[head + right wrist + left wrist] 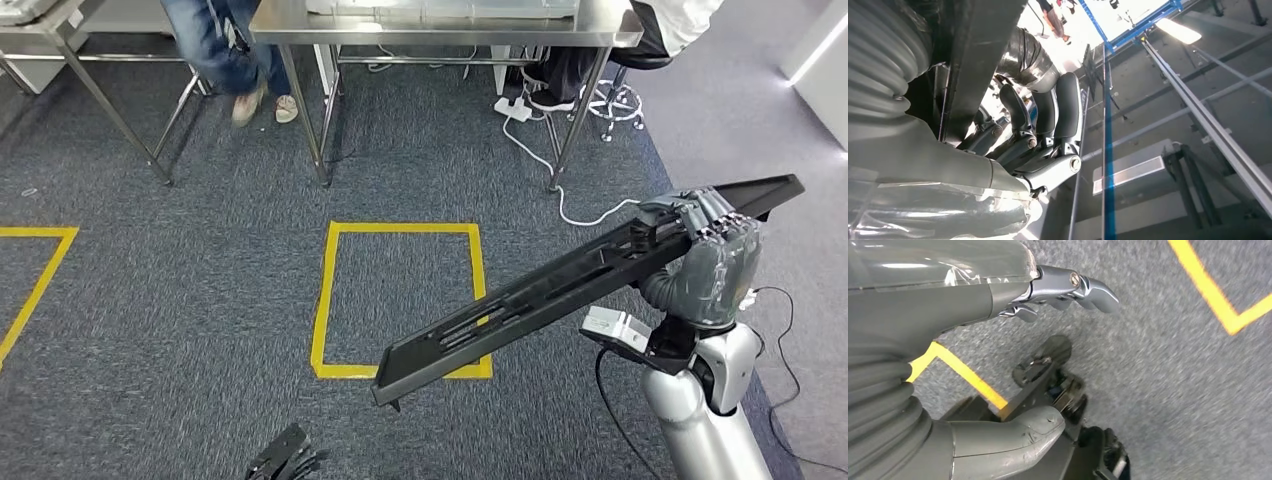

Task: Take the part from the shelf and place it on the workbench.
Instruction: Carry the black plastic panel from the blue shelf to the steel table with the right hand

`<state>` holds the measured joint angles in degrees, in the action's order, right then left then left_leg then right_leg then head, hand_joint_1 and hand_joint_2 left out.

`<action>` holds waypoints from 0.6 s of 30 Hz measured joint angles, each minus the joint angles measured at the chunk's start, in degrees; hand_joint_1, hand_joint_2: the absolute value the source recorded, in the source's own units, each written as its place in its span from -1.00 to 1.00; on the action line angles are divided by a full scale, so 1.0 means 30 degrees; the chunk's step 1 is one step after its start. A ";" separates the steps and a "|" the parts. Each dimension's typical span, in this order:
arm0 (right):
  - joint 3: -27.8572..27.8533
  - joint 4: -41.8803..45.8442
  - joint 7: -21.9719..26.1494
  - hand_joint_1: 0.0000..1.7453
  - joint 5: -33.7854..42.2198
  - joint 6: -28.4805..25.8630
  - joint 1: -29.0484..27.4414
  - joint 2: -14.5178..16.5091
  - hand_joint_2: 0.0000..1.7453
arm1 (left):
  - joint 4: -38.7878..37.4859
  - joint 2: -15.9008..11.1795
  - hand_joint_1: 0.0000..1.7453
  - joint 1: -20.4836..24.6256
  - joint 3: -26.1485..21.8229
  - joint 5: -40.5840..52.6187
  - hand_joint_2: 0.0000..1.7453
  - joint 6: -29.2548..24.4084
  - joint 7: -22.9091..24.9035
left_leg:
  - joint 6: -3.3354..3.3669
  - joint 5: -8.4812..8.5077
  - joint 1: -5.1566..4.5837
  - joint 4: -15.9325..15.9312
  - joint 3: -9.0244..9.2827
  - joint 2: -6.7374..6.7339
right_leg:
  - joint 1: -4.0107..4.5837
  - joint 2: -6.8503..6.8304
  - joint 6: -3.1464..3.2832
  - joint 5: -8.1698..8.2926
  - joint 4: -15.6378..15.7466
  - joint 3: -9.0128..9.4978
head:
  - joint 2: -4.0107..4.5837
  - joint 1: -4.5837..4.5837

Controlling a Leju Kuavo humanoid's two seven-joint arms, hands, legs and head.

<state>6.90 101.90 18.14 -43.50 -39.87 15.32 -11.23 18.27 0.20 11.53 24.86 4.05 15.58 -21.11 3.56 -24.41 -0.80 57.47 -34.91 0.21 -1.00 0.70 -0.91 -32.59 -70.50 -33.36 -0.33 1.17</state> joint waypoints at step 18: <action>-0.0005 -0.0015 -0.0071 1.00 -0.0264 0.0009 -0.0080 -0.0002 1.00 | 0.0007 0.0175 -1.00 -0.0131 0.0013 -0.0155 1.00 0.0033 0.0000 | -0.1392 -0.4579 0.0463 0.5386 -0.0705 0.0033 | -0.0050 -0.0171 0.0621 0.1733 0.3256 -0.0482 | 0.0000 0.0000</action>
<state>6.88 101.85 17.92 -44.29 -39.85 15.08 -11.23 18.29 0.72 11.14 24.89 3.58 15.68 -21.11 -0.61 -38.14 0.59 73.63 -37.03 0.31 -1.15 0.18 0.96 -27.39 -60.73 -34.81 -0.33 1.17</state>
